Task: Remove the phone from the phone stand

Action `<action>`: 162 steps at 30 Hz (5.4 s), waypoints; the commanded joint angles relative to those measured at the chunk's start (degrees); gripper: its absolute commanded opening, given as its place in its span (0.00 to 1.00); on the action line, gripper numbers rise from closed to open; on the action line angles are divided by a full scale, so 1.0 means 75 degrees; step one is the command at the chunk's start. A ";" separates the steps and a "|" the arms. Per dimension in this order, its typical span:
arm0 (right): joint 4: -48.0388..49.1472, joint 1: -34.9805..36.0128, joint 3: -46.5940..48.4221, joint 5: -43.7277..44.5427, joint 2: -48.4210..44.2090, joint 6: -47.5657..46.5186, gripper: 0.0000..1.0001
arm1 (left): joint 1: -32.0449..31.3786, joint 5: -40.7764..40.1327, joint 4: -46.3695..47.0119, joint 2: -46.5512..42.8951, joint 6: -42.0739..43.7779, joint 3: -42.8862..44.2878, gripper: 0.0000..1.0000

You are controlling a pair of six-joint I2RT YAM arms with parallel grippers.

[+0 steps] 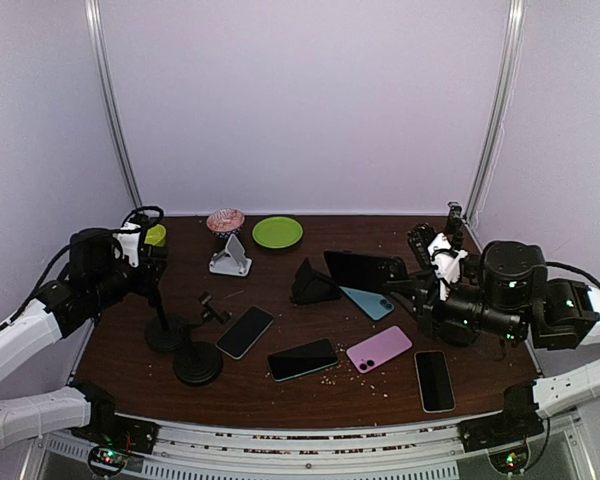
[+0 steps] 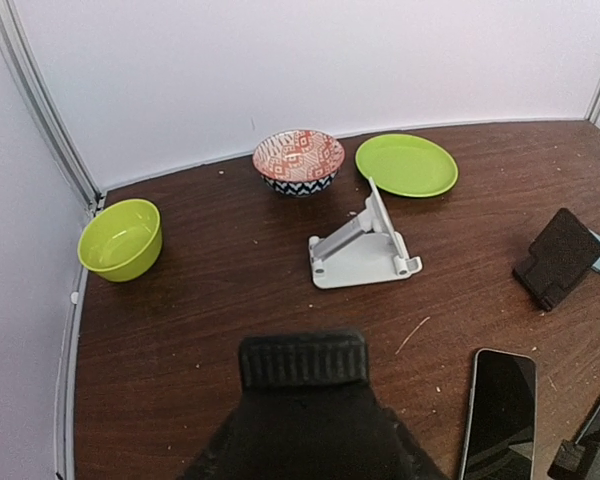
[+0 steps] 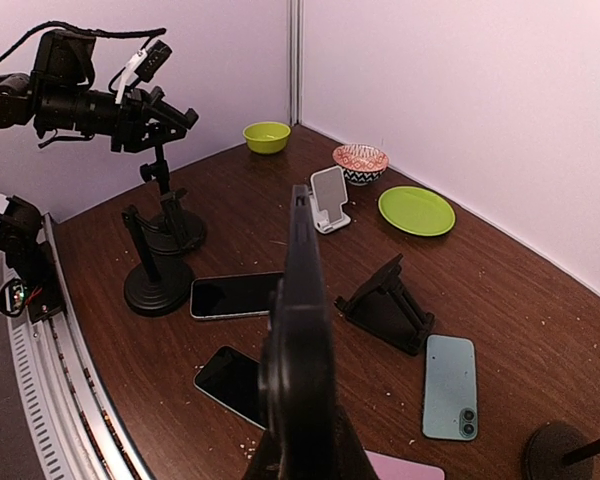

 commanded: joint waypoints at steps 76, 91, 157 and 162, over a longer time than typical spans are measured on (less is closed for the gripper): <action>0.0847 -0.2613 0.9878 -0.7841 1.3067 0.8427 0.04 | 0.0035 -0.0486 -0.3798 -0.2374 -0.1180 0.1163 0.98; 0.0720 -0.2694 0.9597 -0.7810 1.2834 0.8247 0.22 | 0.0029 -0.0528 -0.3798 -0.2345 -0.1180 0.1160 0.98; -0.2630 -0.3755 0.8690 -0.4231 0.8279 0.3175 0.50 | 0.0031 -0.1562 -0.3176 -0.2292 -0.1294 0.0950 0.98; -0.2666 -0.3872 0.7239 -0.3091 0.6439 0.1752 0.50 | 0.0033 -0.2274 -0.2421 -0.1601 -0.1048 0.1088 0.98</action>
